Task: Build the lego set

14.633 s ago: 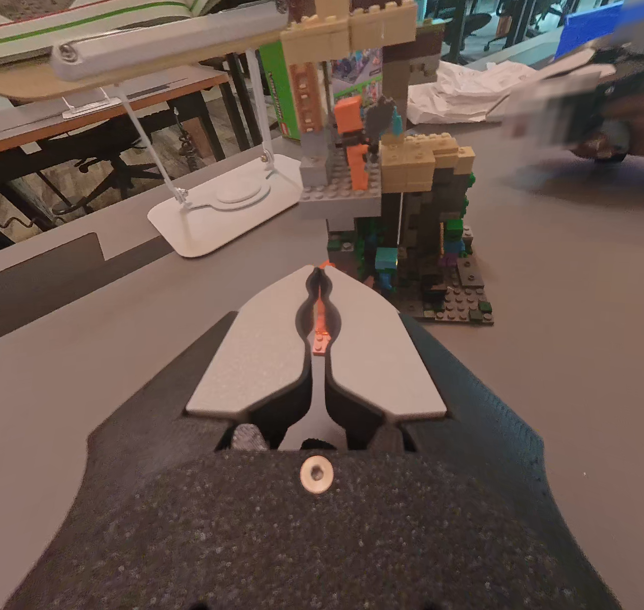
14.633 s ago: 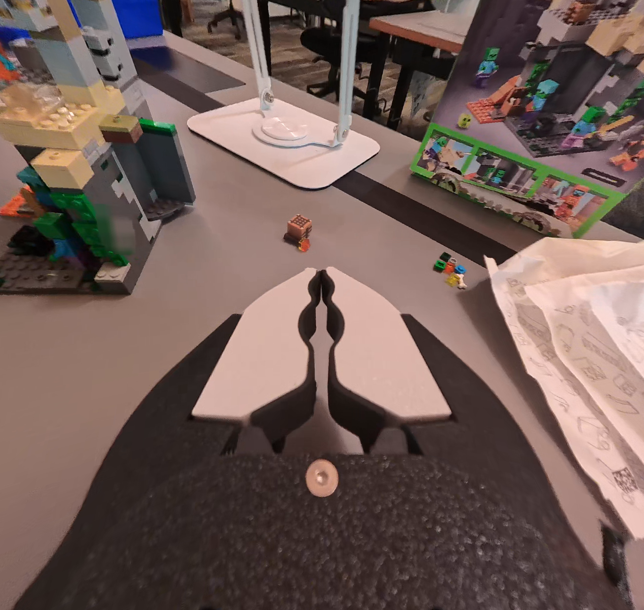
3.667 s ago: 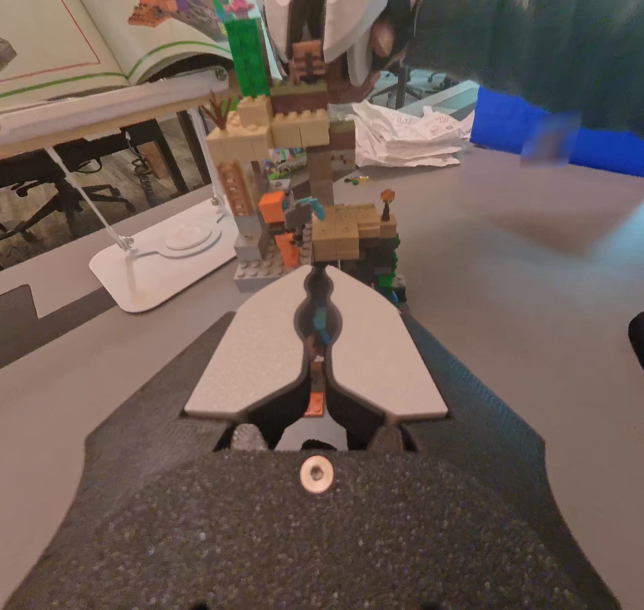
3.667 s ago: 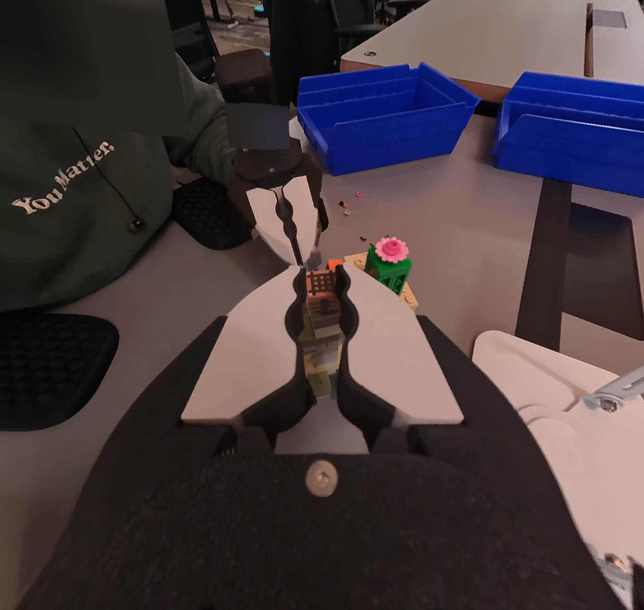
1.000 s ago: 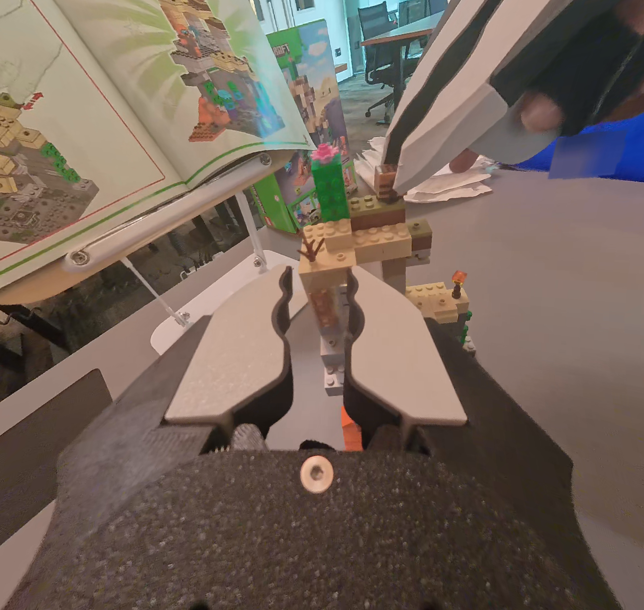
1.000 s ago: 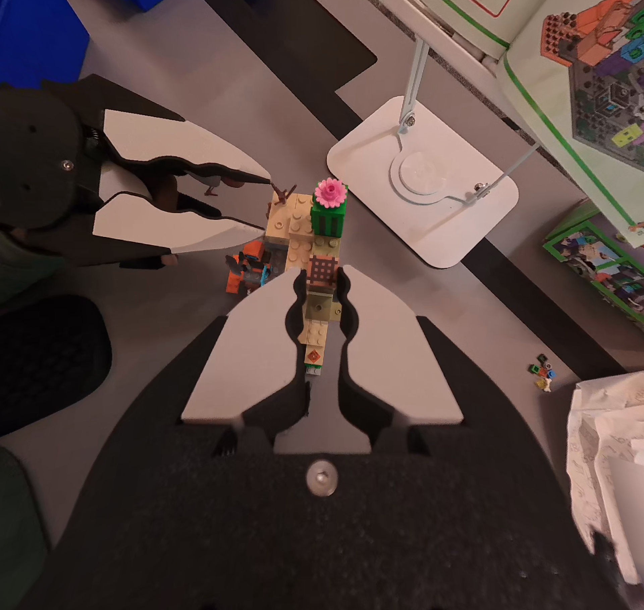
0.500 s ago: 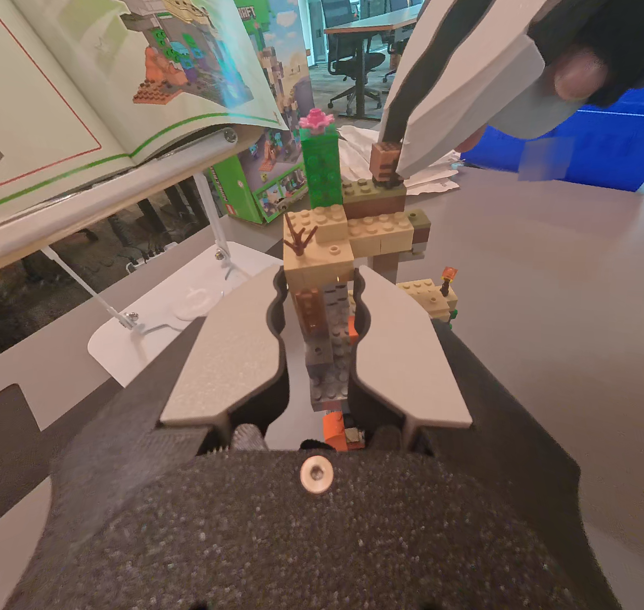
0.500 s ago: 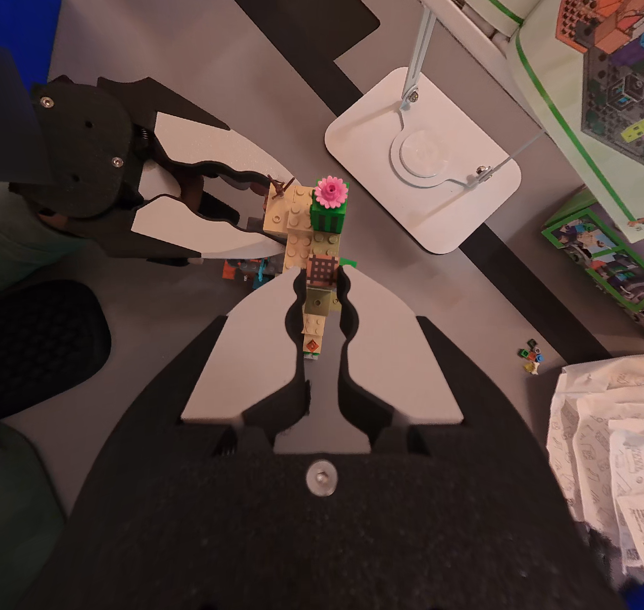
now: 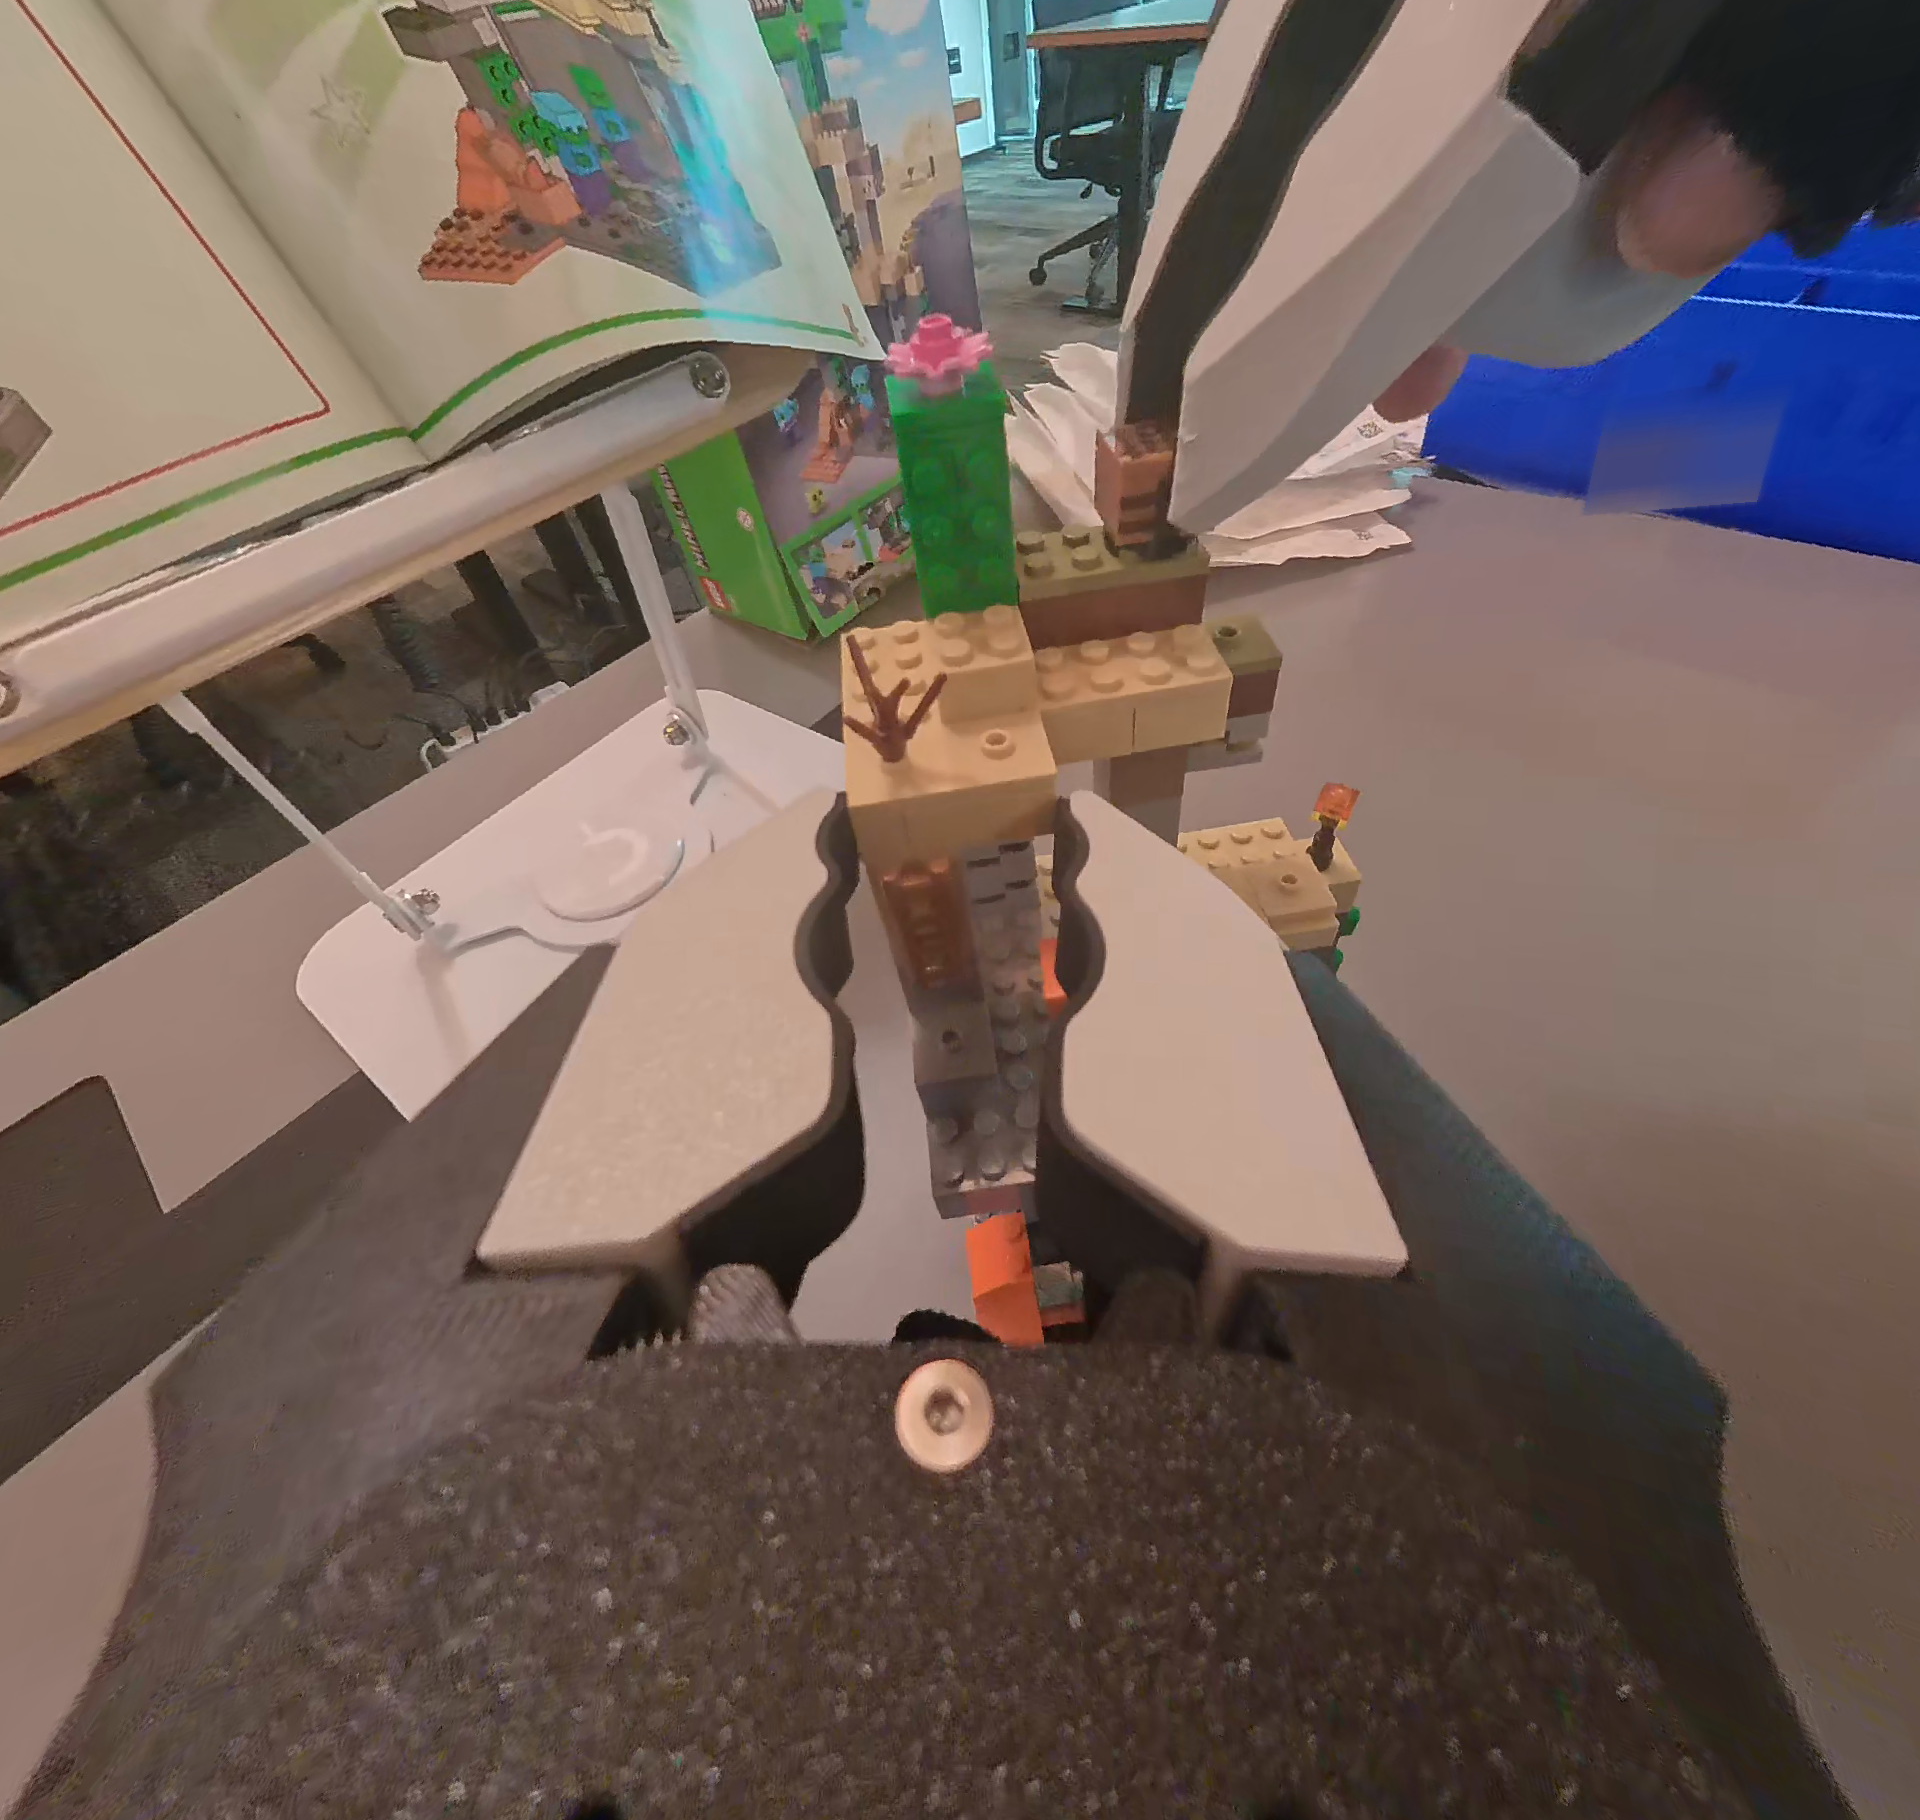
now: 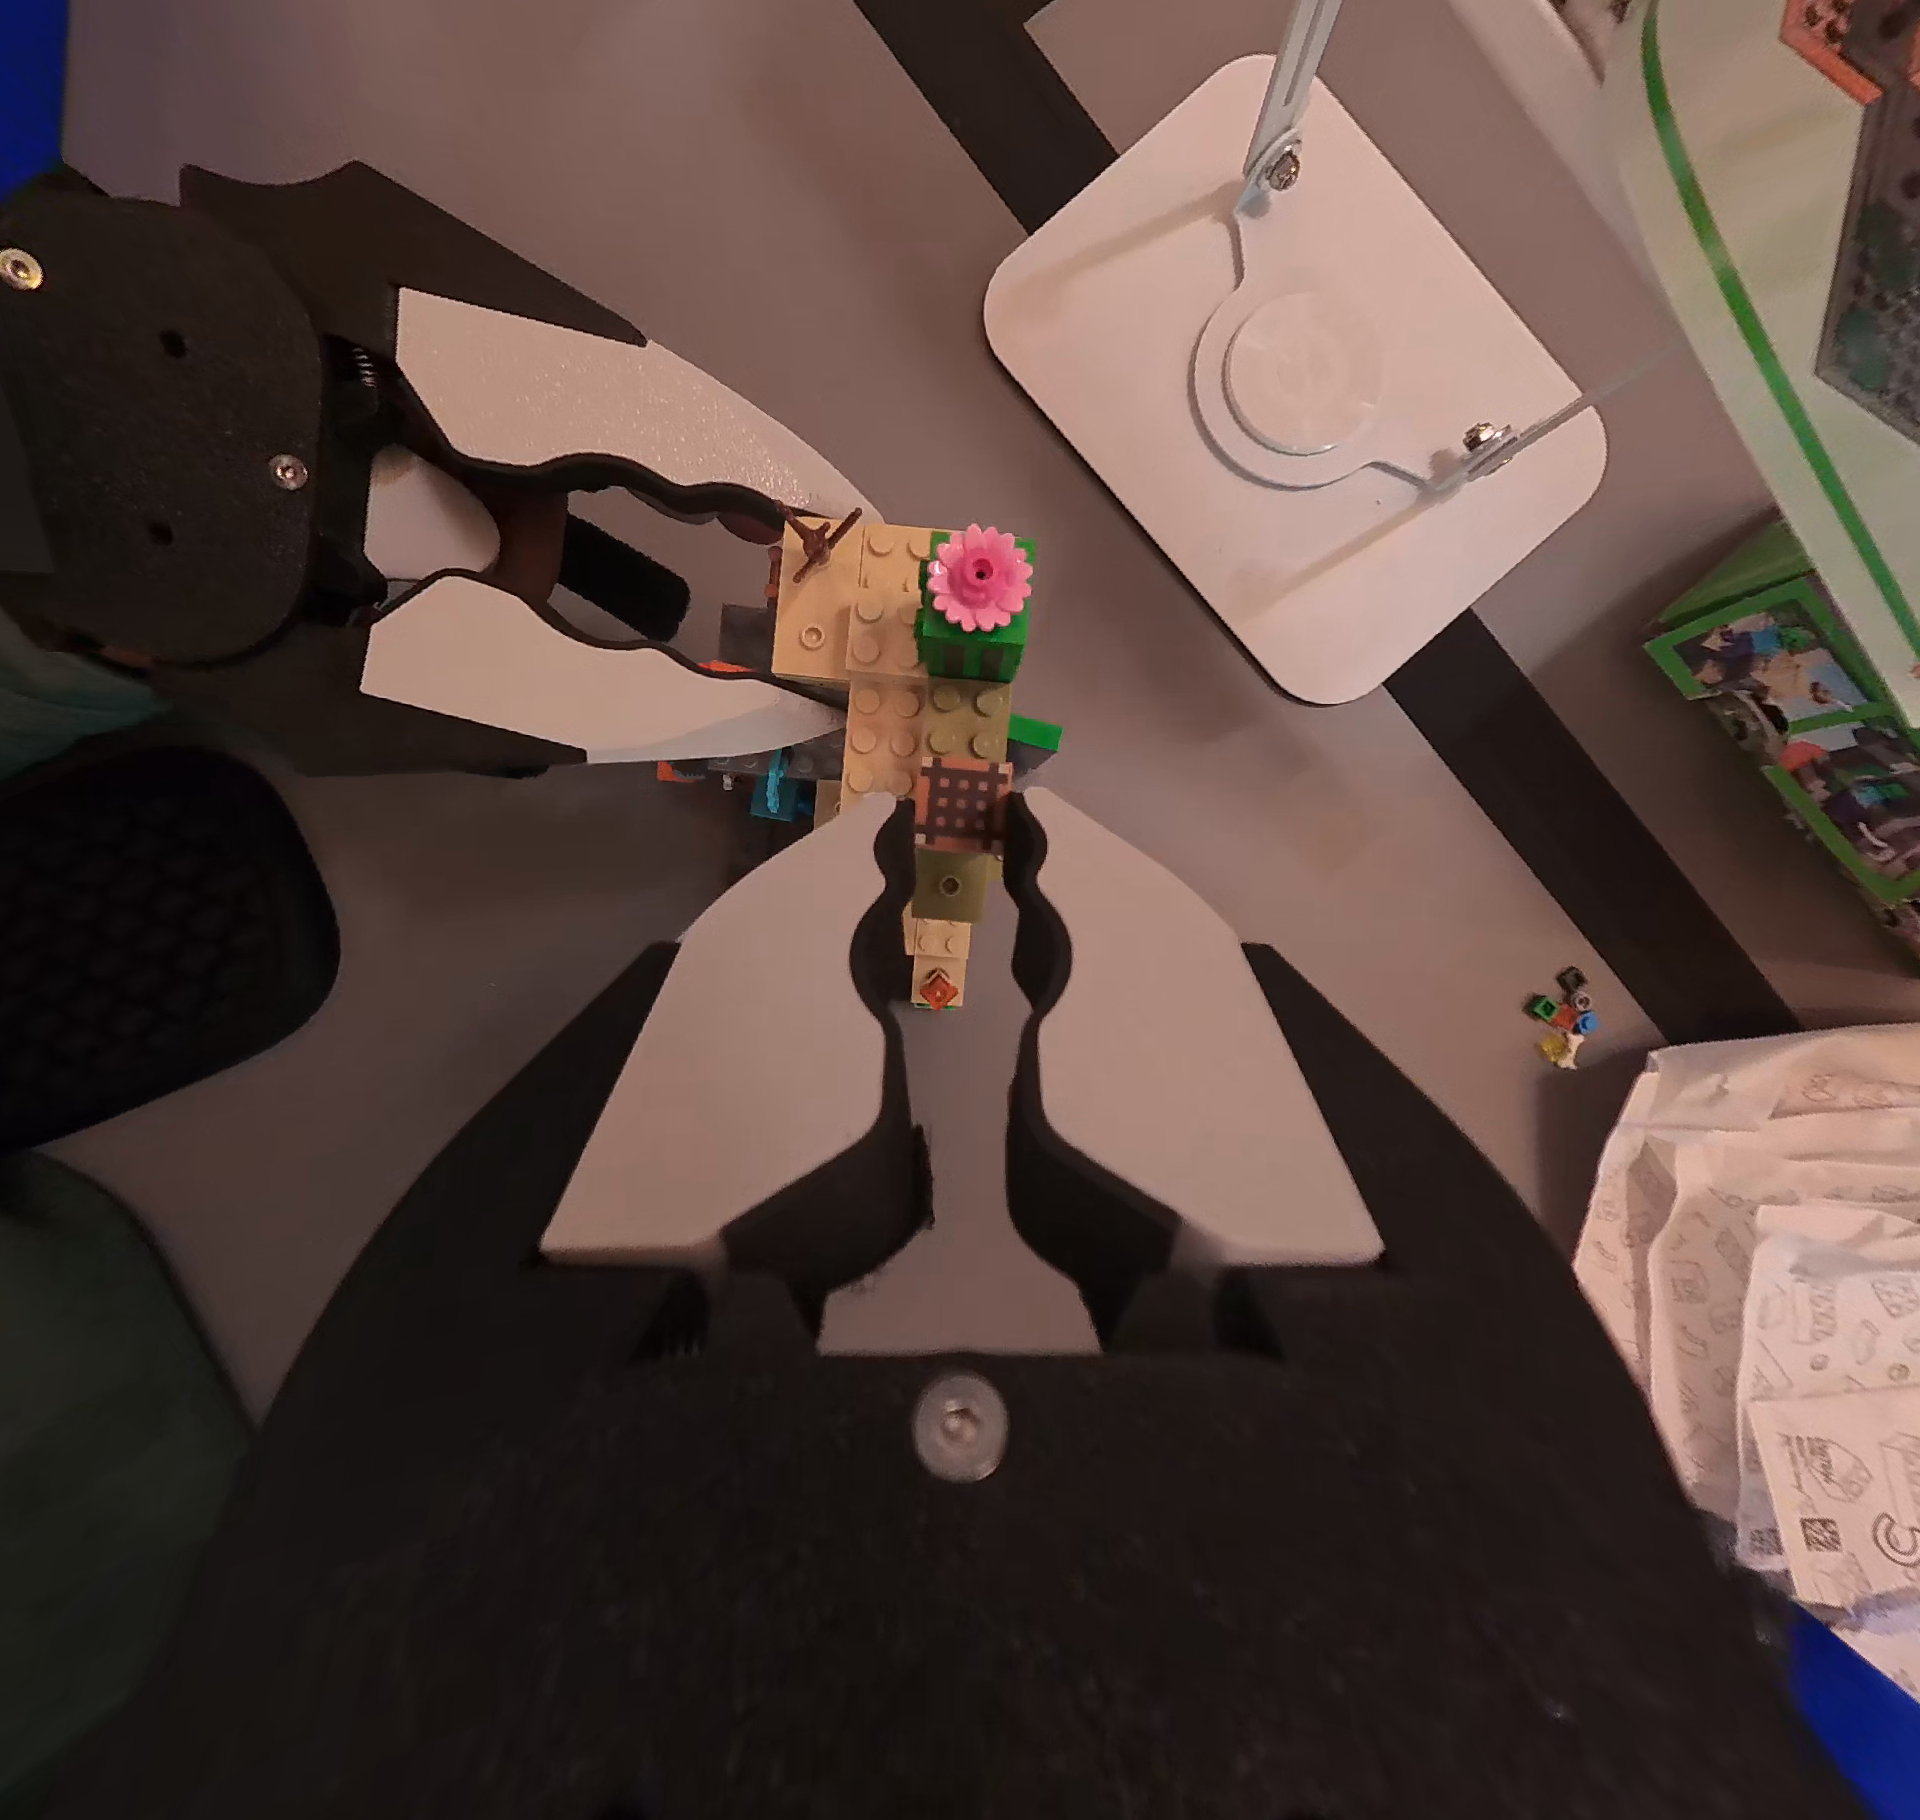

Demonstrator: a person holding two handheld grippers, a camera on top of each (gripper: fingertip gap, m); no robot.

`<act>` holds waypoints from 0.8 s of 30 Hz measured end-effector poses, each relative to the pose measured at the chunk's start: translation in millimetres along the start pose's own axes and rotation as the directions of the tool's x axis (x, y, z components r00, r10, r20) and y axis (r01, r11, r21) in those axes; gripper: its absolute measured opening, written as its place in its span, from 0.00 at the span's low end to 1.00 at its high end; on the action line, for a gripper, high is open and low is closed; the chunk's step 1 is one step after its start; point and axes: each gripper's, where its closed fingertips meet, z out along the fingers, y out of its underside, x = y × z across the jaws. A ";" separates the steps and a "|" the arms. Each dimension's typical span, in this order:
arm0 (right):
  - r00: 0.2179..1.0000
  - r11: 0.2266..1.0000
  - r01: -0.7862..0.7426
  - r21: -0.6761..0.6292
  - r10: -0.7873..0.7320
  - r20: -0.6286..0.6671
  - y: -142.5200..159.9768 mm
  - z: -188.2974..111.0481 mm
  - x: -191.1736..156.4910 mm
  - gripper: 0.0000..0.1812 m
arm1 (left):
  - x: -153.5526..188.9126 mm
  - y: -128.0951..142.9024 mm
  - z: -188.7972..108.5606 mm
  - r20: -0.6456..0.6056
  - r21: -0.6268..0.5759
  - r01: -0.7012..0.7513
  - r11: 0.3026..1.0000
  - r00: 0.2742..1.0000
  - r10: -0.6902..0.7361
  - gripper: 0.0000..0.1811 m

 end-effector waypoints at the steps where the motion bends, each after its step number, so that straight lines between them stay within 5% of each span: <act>1: 1.000 1.000 -0.002 0.003 0.002 -0.003 0.2 0.1 -0.1 0.09 | 0.1 0.0 0.0 0.002 -0.001 0.001 1.000 1.000 -0.001 0.20; 24: 0.999 0.997 -0.039 0.074 0.037 0.023 1.0 1.2 -0.8 0.09 | 0.3 0.6 -0.8 0.036 0.000 0.007 1.000 0.999 -0.007 0.20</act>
